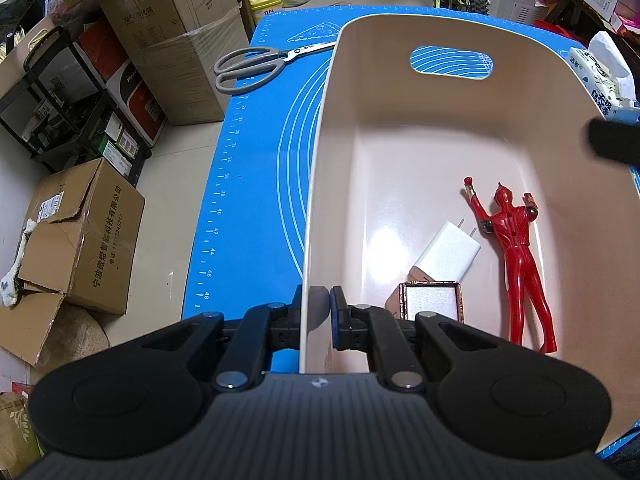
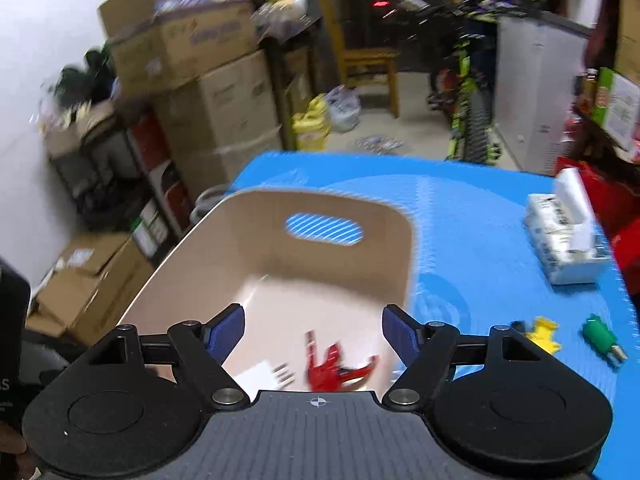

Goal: Organize rigid objects
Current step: 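Move the right tool back toward the white bottle and green tin, then grasp the white pill bottle with the right tool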

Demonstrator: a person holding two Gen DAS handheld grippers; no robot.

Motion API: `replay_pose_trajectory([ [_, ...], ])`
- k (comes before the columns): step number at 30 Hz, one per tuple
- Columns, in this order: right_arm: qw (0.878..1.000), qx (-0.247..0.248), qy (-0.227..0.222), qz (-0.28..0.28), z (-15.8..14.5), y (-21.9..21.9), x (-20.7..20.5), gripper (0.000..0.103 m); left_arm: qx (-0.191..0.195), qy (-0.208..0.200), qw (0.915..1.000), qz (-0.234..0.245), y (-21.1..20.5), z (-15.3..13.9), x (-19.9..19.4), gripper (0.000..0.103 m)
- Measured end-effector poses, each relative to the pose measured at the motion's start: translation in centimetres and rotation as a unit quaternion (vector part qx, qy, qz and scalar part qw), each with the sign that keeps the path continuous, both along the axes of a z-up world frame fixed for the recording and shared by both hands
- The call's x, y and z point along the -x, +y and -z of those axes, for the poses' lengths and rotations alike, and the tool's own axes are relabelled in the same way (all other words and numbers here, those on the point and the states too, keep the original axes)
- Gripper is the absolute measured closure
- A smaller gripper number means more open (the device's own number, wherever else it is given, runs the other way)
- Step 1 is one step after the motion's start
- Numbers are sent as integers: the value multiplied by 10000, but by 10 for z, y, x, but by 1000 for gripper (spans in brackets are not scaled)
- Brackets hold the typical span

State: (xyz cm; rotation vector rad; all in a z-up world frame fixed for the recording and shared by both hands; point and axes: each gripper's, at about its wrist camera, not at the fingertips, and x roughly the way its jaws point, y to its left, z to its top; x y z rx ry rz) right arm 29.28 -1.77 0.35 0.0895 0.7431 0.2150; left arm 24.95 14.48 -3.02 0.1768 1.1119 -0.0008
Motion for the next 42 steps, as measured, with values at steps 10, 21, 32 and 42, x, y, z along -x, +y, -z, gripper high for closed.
replay_pose_trajectory([
  [10, 9963, 214, -31, 832, 6, -69, 2, 21, 1, 6, 10000, -3, 0, 0, 0, 90],
  [21, 9863, 346, 929, 1316, 59, -116, -3, 20, 9, 9, 10000, -10, 0, 0, 0, 90],
  [32, 9731, 472, 1746, 1427, 97, -130, -6, 20, -28, 8, 10000, -9, -2, 0, -1, 90],
  [42, 9642, -29, 2146, 1560, 115, -144, -10, 21, -22, 8, 10000, -10, -1, 0, -1, 90],
])
